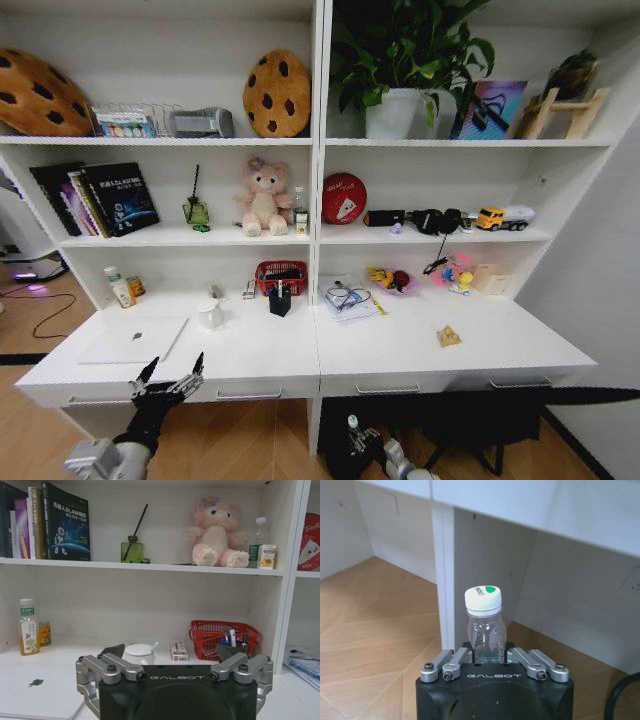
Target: Organize the objects on the table.
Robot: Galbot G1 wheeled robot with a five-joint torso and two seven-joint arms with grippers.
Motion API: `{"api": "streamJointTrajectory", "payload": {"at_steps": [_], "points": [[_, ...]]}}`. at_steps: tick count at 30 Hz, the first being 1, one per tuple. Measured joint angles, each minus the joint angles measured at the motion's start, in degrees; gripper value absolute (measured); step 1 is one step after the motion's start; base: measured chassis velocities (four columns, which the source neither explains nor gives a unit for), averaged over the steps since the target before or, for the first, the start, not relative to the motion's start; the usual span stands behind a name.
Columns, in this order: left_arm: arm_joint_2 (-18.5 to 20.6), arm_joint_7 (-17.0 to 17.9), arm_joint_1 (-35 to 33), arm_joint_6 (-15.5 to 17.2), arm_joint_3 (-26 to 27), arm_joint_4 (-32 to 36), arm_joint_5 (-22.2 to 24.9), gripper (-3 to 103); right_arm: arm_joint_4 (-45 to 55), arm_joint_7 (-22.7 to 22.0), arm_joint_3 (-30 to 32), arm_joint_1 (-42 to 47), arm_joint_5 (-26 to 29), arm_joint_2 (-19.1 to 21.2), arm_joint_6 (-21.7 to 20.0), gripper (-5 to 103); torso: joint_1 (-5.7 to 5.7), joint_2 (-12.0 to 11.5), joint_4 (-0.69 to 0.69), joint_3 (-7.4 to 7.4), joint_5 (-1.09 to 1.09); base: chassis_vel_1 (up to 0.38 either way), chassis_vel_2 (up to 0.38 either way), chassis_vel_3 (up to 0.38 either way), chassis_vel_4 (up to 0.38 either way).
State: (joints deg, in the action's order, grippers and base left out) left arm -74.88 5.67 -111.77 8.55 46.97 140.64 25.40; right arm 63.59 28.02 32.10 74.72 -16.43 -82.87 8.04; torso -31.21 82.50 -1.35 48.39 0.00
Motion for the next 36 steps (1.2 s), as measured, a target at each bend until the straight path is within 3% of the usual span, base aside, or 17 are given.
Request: {"api": "streamJointTrajectory", "payload": {"at_steps": [3,5,12,14,16,20,22,25,27,29,31,32,36], "points": [[0.0,0.0,0.0,0.0,0.0,0.0,0.0,100,-4.3,-3.3,0.3,-2.7,-1.4,-0.7,1.1,25,-0.01,0.0,0.0,0.0,0.0,0.0,0.0,0.0,0.0],[0.0,0.0,0.0,0.0,0.0,0.0,0.0,100,-7.9,-8.1,0.2,-5.3,-2.8,-1.2,2.8,25,-0.01,0.0,0.0,0.0,-0.01,0.0,0.0,0.0,0.0],[0.0,0.0,0.0,0.0,0.0,0.0,0.0,100,-10.4,-12.0,-0.5,-7.7,-3.4,-1.7,3.6,29,-0.01,0.0,0.0,0.0,0.0,0.0,0.0,0.0,0.0],[0.0,0.0,0.0,0.0,0.0,0.0,0.0,100,-10.6,-12.2,-0.5,-7.8,-3.4,-1.8,3.6,34,-0.01,0.0,0.0,0.0,0.0,0.0,0.0,0.0,0.0],[0.0,0.0,0.0,0.0,0.0,0.0,0.0,100,-10.9,-12.4,-0.6,-8.0,-3.5,-2.0,3.6,50,-0.01,0.0,0.0,0.0,0.0,0.0,0.0,0.0,0.0],[0.0,0.0,0.0,0.0,0.0,0.0,0.0,100,-11.1,-12.6,-0.6,-8.0,-3.5,-1.9,3.5,61,-0.01,0.0,0.0,0.0,0.0,0.0,0.0,0.0,0.0],[0.0,0.0,0.0,0.0,0.0,0.0,0.0,100,-11.1,-13.1,-0.6,-7.9,-3.4,-1.6,3.2,73,-0.01,0.0,0.01,0.0,-0.01,0.0,0.0,0.0,0.0],[0.0,0.0,0.0,0.0,0.0,0.0,0.0,100,-10.3,-13.2,-0.6,-6.8,-3.3,-1.3,2.2,79,-0.01,0.0,0.01,0.0,0.0,0.0,0.0,0.0,0.0],[0.0,0.0,0.0,0.0,0.0,0.0,0.0,100,-8.6,-13.3,-0.9,-5.4,-2.4,-1.0,0.1,84,-0.02,0.0,0.02,0.0,0.01,0.0,0.0,0.0,0.0],[0.0,0.0,0.0,0.0,0.0,0.0,0.0,100,-1.5,-13.3,-1.9,0.5,1.6,0.3,-6.2,94,-0.02,0.0,-0.02,0.0,-0.01,0.0,0.0,0.0,0.0],[0.0,0.0,0.0,0.0,0.0,0.0,0.0,100,5.9,-13.7,-2.2,5.7,2.5,1.6,-10.0,99,-0.01,0.0,-0.02,0.0,0.03,0.0,0.0,0.0,0.0],[0.0,0.0,0.0,0.0,0.0,0.0,0.0,100,5.9,-13.7,-2.2,5.7,2.5,1.6,-10.0,99,-0.01,0.0,-0.02,0.0,0.03,0.0,0.0,0.0,0.0],[0.0,0.0,0.0,0.0,0.0,0.0,0.0,100,24.3,-15.3,-1.3,18.7,2.6,4.5,-12.2,100,-0.01,0.0,-0.02,0.0,0.02,0.0,0.0,0.0,0.0]]}}
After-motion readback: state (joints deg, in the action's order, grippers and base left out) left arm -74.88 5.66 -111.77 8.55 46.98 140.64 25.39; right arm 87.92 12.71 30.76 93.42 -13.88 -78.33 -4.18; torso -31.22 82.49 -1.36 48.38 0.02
